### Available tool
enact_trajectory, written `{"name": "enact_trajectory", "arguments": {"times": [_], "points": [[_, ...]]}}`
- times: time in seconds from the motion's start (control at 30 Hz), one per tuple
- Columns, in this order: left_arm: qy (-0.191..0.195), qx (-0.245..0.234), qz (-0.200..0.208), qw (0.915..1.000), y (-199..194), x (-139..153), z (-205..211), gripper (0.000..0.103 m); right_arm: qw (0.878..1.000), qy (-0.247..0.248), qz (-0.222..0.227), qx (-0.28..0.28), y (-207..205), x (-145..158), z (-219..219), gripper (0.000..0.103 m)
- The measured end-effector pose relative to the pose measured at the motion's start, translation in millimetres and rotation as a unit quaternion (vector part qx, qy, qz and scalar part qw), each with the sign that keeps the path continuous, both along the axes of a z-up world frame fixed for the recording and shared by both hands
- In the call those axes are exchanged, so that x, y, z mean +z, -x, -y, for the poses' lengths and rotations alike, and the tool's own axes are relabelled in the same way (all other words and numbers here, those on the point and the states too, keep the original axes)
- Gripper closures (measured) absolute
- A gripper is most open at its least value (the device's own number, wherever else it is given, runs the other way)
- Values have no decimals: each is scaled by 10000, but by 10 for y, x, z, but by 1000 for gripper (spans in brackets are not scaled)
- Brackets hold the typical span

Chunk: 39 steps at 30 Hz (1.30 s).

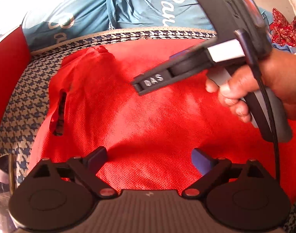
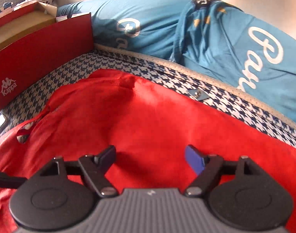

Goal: Fold shopping bag

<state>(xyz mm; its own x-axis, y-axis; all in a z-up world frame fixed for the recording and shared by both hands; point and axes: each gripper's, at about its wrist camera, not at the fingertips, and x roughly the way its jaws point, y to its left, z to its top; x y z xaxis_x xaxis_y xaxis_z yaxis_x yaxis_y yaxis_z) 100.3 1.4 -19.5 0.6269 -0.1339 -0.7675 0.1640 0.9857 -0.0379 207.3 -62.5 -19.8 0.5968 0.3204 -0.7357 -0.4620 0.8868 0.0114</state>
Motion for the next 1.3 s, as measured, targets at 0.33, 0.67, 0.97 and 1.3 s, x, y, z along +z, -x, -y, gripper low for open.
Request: {"name": "enact_trajectory", "arguments": {"times": [0.33, 0.67, 0.97, 1.3], "points": [[-35, -13, 41, 10000, 35, 7, 7, 9, 9960, -148, 262, -837, 507, -118, 299, 10], [-69, -9, 87, 9999, 30, -10, -2, 9, 9870, -118, 175, -1596, 782, -165, 641, 1], [-60, -10, 246, 9997, 59, -9, 1, 9, 9806, -279, 229, -1926, 919, -217, 748, 0], [-149, -22, 335, 9993, 40, -50, 48, 9, 9806, -256, 271, -1926, 935, -230, 736, 0]]}}
